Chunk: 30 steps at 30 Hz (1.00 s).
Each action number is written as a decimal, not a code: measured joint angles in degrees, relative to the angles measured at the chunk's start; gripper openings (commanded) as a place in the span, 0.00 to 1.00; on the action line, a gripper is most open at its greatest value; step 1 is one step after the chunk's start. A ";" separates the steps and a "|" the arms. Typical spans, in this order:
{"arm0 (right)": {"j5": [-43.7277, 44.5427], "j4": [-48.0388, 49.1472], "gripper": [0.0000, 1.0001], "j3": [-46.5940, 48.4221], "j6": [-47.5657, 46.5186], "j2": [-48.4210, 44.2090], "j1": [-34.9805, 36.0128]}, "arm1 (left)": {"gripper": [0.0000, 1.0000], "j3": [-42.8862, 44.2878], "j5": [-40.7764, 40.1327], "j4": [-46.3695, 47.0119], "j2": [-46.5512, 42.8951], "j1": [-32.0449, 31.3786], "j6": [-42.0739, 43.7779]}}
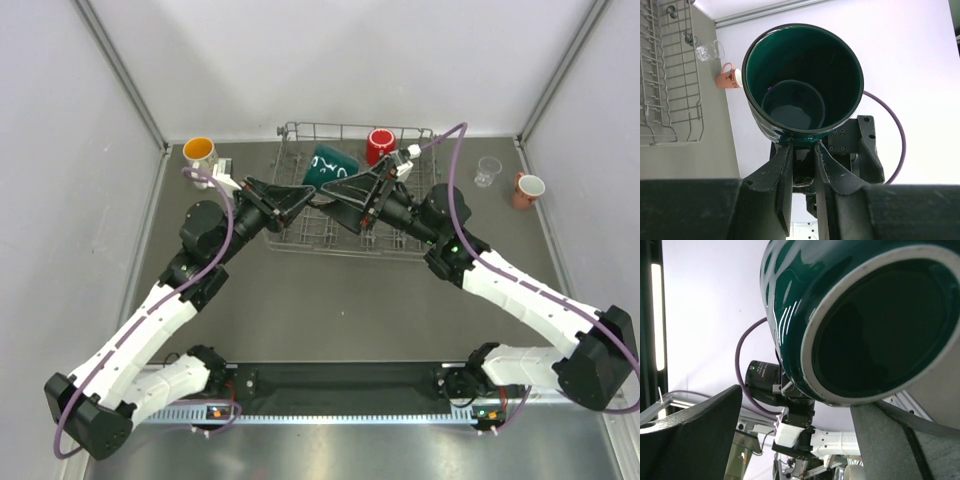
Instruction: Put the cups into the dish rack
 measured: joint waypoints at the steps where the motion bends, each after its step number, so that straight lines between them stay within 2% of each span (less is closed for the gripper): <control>1: 0.57 0.39 0.84 -0.15 0.35 0.17 0.26 | 0.00 0.00 -0.42 0.39 0.37 -0.37 0.02; 7: 4.72 1.64 0.67 -2.78 0.81 -0.61 0.87 | 0.00 0.00 -3.04 1.60 1.55 -3.37 0.22; 9: 6.05 1.46 0.65 -3.48 0.85 -1.38 1.07 | 0.00 0.00 -3.61 1.90 1.55 -4.15 0.20; 12: 7.89 1.18 0.54 -4.24 0.79 -2.54 1.18 | 0.00 -0.15 -4.26 2.80 1.55 -5.16 0.15; 17: 9.99 0.66 0.51 -4.55 0.79 -3.13 1.29 | 0.00 -0.61 -5.25 4.13 1.55 -6.21 0.00; 20: 10.86 0.57 0.46 -4.55 0.79 -3.13 1.40 | 0.00 -0.92 -5.53 4.79 1.64 -6.51 -0.20; 24: 12.11 0.55 0.23 -4.52 0.81 -3.10 1.40 | 0.00 -0.98 -5.73 5.77 1.88 -6.82 -0.70; 26: 12.63 0.57 0.18 -4.52 0.57 -3.06 1.40 | 0.00 -1.11 -5.70 6.19 1.90 -6.93 -1.03; 28: 13.05 0.57 0.01 -4.52 0.72 -2.97 1.40 | 0.00 -1.46 -5.88 6.19 1.90 -7.08 -1.27; 30: 13.14 0.42 0.00 -4.52 0.70 -2.89 1.40 | 0.00 -1.81 -6.01 6.49 1.90 -7.10 -1.68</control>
